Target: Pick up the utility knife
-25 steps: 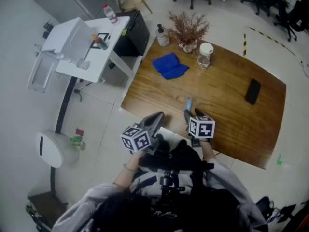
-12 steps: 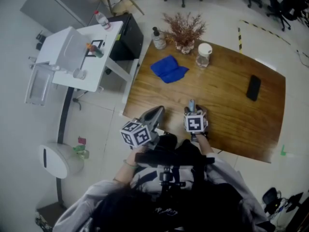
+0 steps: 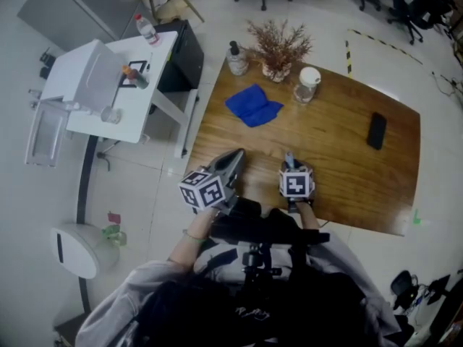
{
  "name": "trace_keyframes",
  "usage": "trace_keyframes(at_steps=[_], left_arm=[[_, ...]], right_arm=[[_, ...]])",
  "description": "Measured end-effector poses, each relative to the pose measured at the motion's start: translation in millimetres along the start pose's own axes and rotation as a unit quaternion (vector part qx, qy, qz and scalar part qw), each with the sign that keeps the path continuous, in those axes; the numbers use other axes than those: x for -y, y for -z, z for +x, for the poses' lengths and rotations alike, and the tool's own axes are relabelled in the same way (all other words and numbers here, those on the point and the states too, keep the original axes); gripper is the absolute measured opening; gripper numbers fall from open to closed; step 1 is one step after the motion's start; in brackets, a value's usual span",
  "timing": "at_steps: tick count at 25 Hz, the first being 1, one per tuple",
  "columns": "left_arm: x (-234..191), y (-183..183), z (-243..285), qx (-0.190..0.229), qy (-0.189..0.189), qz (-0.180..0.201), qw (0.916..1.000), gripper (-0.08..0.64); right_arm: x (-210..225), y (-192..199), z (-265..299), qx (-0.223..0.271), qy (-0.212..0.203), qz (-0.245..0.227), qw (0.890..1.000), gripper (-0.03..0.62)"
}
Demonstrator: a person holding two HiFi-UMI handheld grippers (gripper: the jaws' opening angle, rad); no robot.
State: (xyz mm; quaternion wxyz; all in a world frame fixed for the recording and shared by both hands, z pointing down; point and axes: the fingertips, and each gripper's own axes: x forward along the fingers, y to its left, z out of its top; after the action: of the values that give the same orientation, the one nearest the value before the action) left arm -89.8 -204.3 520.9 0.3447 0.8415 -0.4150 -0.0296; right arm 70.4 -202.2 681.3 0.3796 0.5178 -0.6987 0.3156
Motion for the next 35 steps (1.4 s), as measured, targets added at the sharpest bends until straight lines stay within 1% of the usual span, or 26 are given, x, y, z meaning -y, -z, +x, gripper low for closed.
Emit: trace_keyframes(at_steps=[2, 5, 8, 11, 14, 17, 20, 23, 25, 30, 35], left_arm=[[-1, -3, 5, -0.003, 0.012, -0.001, 0.9999, 0.005], [-1, -6, 11, -0.007, 0.028, -0.002, 0.9996, 0.005], [-2, -4, 18, -0.022, 0.038, 0.004, 0.999, 0.005], [-3, 2, 24, -0.045, 0.039, 0.017, 0.9981, 0.005], [-1, 7, 31, -0.056, 0.047, 0.022, 0.9971, 0.005], [5, 12, 36, -0.067, 0.063, 0.026, 0.9954, 0.005], [11, 17, 38, -0.077, 0.084, 0.018, 0.9934, 0.005], [15, 18, 37, -0.081, 0.102, 0.005, 0.9915, 0.005], [14, 16, 36, -0.078, 0.101, 0.005, 0.9918, 0.005], [6, 10, 33, -0.067, 0.085, -0.001, 0.9941, 0.005], [2, 7, 32, -0.063, 0.074, 0.005, 0.9953, 0.005]], right_arm=[[-2, 1, -5, -0.002, -0.02, 0.049, 0.999, 0.146], [-6, -7, -16, 0.027, -0.054, 0.124, 0.99, 0.144], [-6, -13, -31, 0.049, -0.071, 0.165, 0.982, 0.143], [-6, -22, -50, 0.073, -0.084, 0.189, 0.976, 0.142], [-7, -34, -75, 0.101, -0.096, 0.205, 0.969, 0.141], [-8, -46, -100, 0.128, -0.106, 0.217, 0.962, 0.14], [-11, -54, -116, 0.145, -0.115, 0.22, 0.958, 0.14], [-16, -59, -124, 0.151, -0.122, 0.219, 0.956, 0.14], [-17, -61, -126, 0.152, -0.123, 0.217, 0.956, 0.14], [-20, -65, -124, 0.15, -0.127, 0.211, 0.958, 0.14], [-22, -68, -124, 0.15, -0.13, 0.208, 0.958, 0.14]])
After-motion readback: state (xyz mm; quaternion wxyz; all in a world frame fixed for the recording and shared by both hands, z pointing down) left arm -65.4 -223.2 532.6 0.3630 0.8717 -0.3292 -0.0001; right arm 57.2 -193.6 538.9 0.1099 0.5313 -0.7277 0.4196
